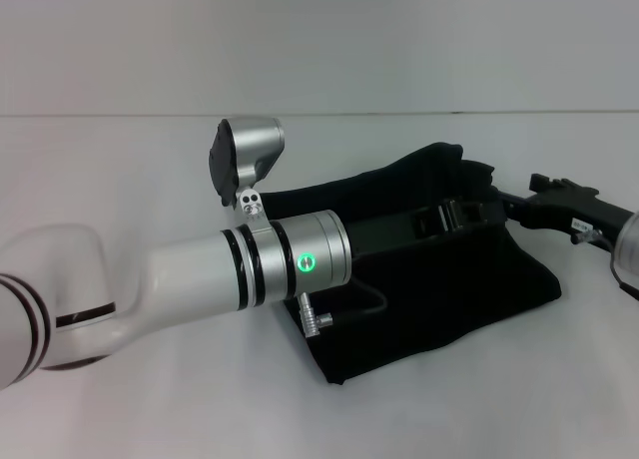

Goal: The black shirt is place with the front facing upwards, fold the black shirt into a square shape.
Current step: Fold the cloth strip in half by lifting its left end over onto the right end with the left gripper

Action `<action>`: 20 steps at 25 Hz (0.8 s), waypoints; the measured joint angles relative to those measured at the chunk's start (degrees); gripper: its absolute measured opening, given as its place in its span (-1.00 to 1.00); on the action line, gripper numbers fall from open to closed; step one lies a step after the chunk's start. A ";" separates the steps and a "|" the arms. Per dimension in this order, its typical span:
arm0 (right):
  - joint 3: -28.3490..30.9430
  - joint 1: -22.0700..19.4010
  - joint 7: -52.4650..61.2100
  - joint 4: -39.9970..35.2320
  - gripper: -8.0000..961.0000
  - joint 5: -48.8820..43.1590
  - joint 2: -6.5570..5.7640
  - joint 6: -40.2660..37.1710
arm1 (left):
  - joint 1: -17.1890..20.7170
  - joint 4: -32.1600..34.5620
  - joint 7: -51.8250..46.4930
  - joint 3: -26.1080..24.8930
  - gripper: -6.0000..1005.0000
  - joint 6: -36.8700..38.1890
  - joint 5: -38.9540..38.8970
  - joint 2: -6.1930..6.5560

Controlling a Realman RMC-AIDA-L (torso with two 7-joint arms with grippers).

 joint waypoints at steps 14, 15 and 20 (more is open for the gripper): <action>0.20 0.15 2.99 -0.55 0.97 1.66 -0.22 -0.87 | 0.16 0.43 -0.20 -0.25 -0.94 0.86 0.00 0.03; 0.35 -0.52 3.66 -1.20 0.97 1.84 -0.37 -1.31 | 0.17 0.44 -0.22 -0.45 -0.94 0.87 0.00 0.05; -0.31 -3.40 8.03 -3.22 0.97 0.71 -1.82 -5.66 | 0.29 0.45 -0.24 -0.70 -0.94 0.88 0.00 0.10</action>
